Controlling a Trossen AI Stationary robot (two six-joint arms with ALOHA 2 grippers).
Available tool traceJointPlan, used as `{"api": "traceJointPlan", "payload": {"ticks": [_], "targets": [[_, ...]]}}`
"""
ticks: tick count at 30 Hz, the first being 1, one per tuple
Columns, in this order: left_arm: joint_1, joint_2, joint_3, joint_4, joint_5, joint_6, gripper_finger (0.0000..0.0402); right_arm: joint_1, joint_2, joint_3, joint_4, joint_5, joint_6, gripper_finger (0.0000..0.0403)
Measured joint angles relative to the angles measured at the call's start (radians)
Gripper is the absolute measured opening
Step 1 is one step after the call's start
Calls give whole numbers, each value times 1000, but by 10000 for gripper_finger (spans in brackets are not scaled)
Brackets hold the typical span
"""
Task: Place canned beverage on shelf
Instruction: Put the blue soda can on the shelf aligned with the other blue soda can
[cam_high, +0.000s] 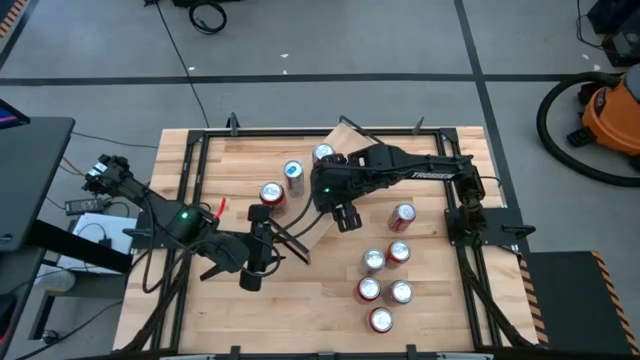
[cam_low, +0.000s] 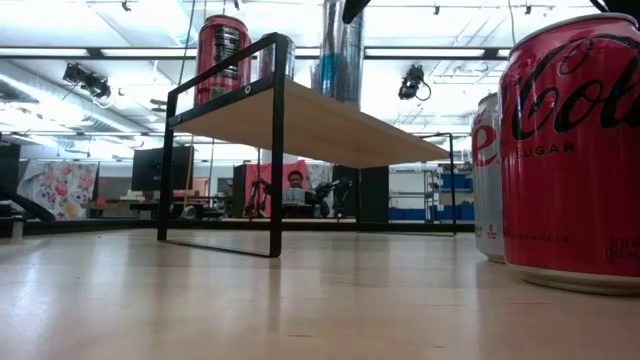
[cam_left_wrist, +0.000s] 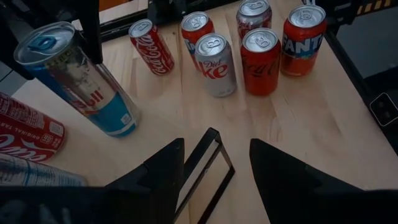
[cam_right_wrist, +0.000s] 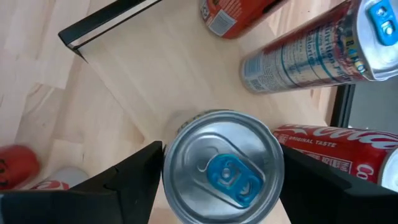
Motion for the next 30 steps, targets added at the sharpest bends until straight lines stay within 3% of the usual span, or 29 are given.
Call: {"api": "traceJointPlan", "payload": {"ticks": [20,30], "targets": [[0,0,0,0,0,-28,192,-4,0,0,30,-27,1,295],[0,0,0,0,0,-33,192,-13,-2,-10,35,-20,1,329]]}}
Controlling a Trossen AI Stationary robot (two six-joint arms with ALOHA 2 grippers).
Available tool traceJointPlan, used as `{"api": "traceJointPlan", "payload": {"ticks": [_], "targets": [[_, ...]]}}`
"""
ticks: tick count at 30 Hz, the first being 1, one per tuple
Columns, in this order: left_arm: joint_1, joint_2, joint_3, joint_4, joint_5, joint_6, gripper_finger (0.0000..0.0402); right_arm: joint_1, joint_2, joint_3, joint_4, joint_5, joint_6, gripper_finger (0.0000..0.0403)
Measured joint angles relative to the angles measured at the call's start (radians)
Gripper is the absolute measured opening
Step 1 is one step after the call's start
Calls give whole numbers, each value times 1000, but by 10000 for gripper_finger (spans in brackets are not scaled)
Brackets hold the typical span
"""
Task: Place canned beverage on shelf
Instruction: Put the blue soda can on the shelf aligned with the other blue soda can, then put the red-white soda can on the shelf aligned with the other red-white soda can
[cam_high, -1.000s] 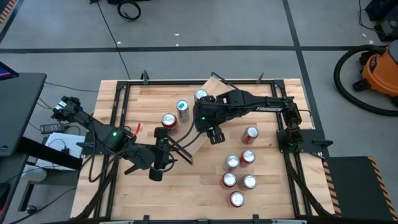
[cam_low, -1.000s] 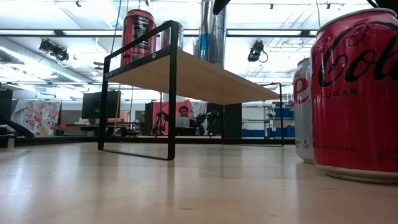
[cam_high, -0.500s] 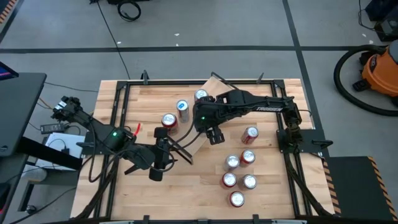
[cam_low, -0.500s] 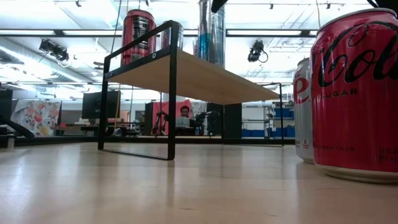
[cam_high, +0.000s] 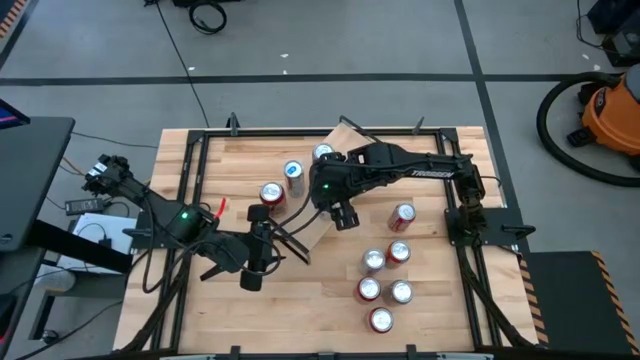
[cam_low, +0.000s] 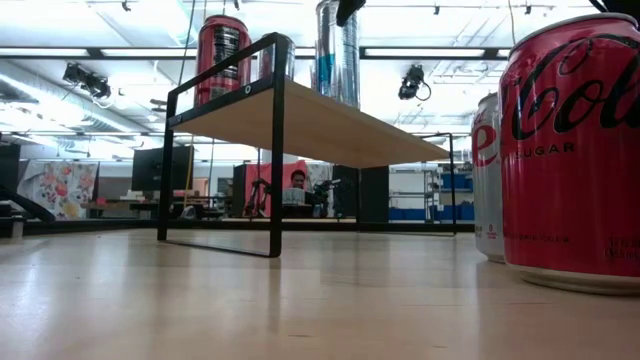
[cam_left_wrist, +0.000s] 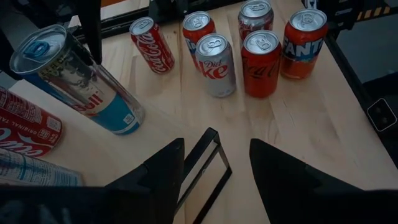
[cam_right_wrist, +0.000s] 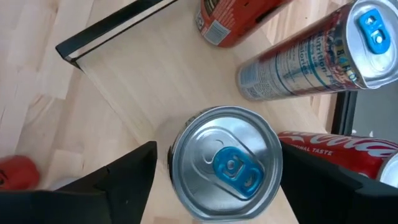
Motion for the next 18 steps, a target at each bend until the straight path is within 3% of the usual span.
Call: {"api": "traceJointPlan", "payload": {"ticks": [18], "targets": [[0,0,0,0,0,3,192,34,-7,35,-62,91,23,349]]}}
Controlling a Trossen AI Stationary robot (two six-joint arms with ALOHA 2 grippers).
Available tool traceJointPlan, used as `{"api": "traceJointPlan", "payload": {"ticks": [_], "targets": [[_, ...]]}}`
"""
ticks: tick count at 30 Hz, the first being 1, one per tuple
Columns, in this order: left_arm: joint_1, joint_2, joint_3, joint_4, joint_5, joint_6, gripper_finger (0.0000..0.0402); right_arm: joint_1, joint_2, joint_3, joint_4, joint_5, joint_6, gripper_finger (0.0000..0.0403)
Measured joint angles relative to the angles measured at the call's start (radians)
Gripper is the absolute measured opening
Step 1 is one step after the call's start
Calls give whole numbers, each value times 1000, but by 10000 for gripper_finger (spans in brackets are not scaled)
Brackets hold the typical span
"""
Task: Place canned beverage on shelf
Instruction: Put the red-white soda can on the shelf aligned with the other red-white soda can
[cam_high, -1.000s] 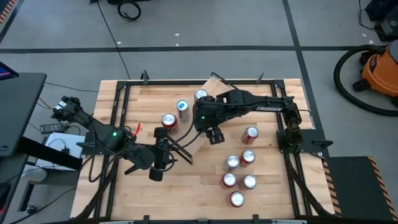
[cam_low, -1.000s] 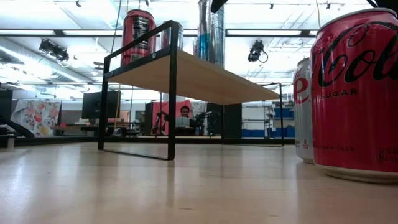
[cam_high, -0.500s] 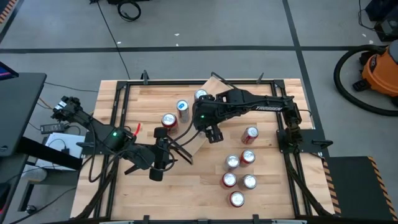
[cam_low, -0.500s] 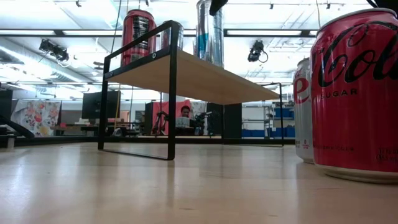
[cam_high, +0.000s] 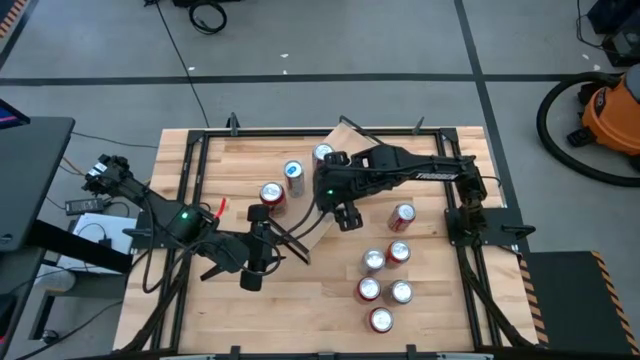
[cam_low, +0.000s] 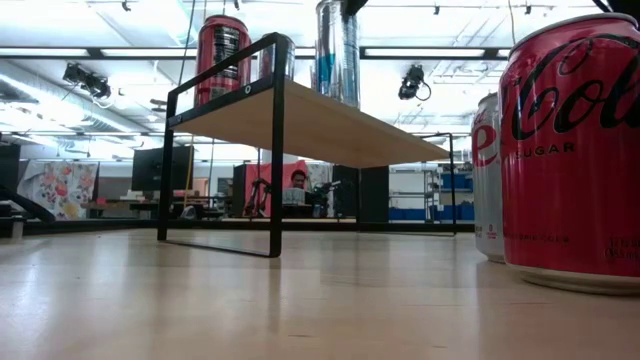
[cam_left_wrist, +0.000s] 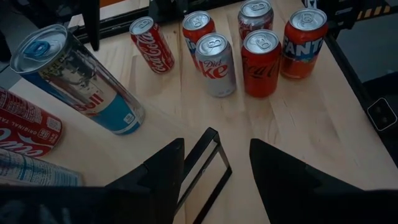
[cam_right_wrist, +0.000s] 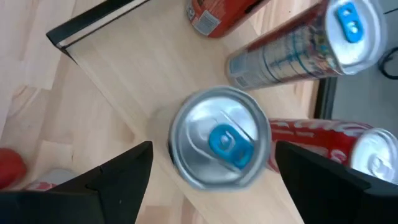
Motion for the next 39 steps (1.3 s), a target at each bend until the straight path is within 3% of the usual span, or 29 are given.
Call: {"api": "traceJointPlan", "payload": {"ticks": [14,19,24,32,39], "targets": [[0,0,0,-5,0,3,192,53,-60,16,-103,46,185,349],[0,0,0,-8,3,-20,192,90,-127,-58,-101,64,261,348],[0,0,0,-16,4,-25,192,133,-223,-247,-87,87,370,348],[0,11,-1,5,7,0,192,184,-435,-689,19,92,538,348],[4,11,-1,43,7,45,192,149,-593,-976,104,66,687,348]]}}
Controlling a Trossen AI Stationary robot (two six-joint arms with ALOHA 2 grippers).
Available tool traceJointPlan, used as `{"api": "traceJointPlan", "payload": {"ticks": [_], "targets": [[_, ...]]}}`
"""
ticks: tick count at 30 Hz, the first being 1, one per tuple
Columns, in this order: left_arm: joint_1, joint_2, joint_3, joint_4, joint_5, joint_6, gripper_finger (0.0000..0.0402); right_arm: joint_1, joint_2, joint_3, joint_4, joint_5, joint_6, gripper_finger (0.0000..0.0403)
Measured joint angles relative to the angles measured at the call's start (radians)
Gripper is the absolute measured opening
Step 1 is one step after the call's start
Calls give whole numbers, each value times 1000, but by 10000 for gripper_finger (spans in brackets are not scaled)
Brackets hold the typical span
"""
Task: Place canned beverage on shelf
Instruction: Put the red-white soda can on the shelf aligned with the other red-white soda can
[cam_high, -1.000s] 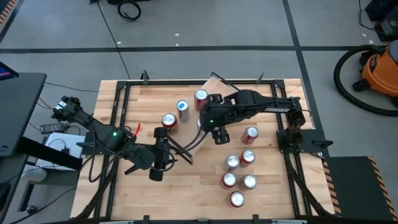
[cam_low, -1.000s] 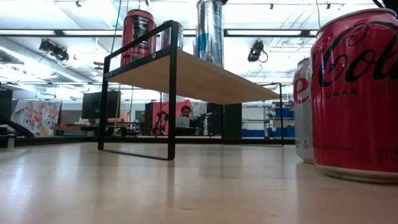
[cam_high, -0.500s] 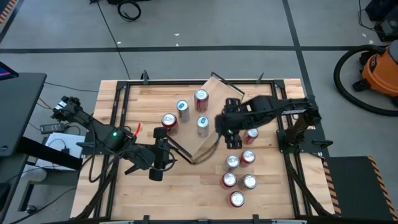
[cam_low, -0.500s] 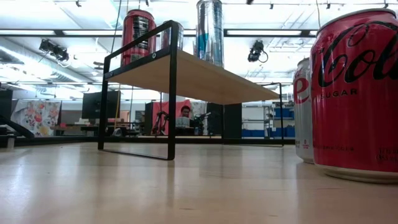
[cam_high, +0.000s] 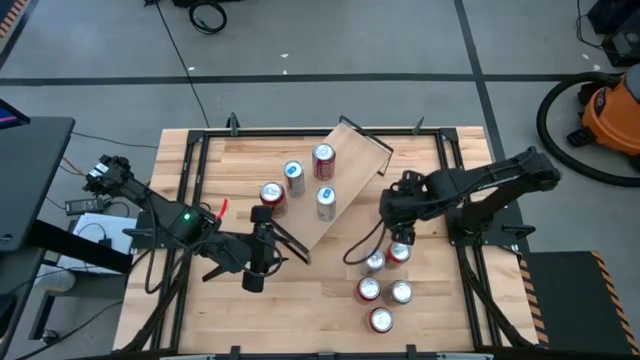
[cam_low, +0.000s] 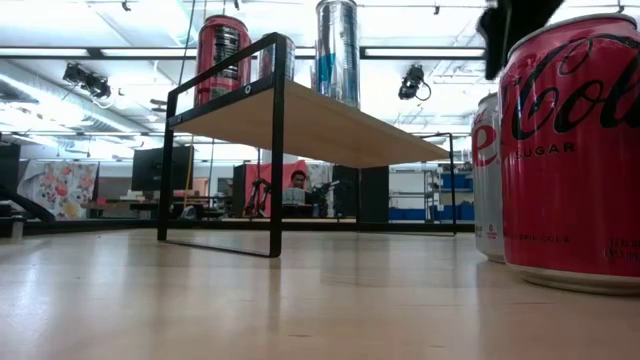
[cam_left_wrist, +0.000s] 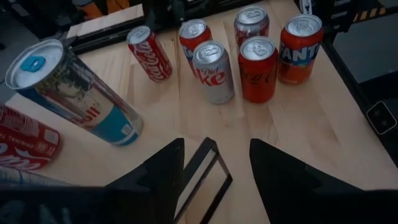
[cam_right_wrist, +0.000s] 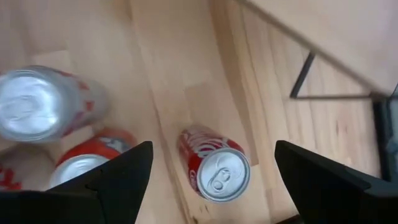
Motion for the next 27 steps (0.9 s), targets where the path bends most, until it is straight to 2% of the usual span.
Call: {"api": "traceJointPlan", "payload": {"ticks": [4,9,27], "targets": [[0,0,0,-2,0,0,192,-32,-29,-91,26,-3,27,348],[-2,0,0,-14,0,4,192,-85,-33,-139,29,-7,35,349],[-2,-1,0,-53,0,12,192,-200,-33,-319,137,-164,87,349]]}}
